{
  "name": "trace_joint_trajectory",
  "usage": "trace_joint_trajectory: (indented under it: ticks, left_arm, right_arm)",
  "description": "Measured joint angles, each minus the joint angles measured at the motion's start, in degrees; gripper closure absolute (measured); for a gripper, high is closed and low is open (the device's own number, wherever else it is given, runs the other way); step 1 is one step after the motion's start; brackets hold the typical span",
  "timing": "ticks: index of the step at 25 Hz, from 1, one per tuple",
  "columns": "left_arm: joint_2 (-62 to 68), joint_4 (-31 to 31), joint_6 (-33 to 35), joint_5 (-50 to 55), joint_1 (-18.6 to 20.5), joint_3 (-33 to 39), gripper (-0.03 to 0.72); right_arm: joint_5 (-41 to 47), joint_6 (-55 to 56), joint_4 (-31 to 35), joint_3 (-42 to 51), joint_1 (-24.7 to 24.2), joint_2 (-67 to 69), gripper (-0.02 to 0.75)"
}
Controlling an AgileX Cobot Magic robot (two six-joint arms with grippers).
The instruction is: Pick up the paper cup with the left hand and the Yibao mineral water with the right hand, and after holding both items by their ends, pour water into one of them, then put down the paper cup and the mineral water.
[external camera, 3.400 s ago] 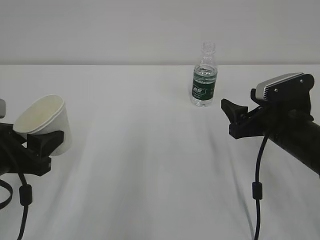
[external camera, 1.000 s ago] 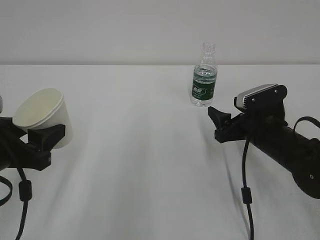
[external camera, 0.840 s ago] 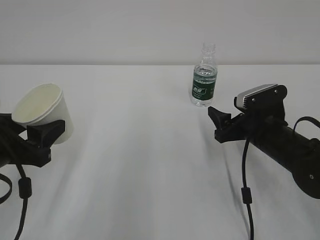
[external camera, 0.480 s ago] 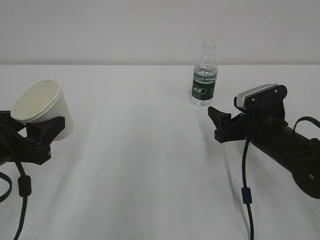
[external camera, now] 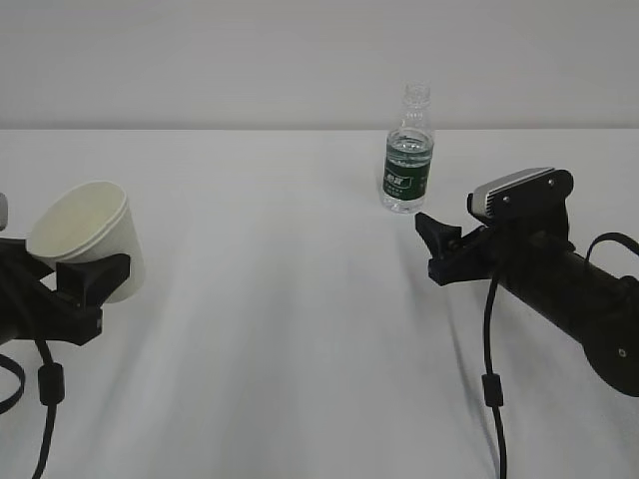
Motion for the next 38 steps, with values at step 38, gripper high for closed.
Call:
trace_joint_trajectory:
  ticks: [38]
  left_arm:
    - [0.00, 0.00, 0.00, 1.10, 0.00, 0.00, 0.151]
  right_arm:
    - [-0.90, 0.02, -0.22, -1.47, 0.00, 2.28, 0.154]
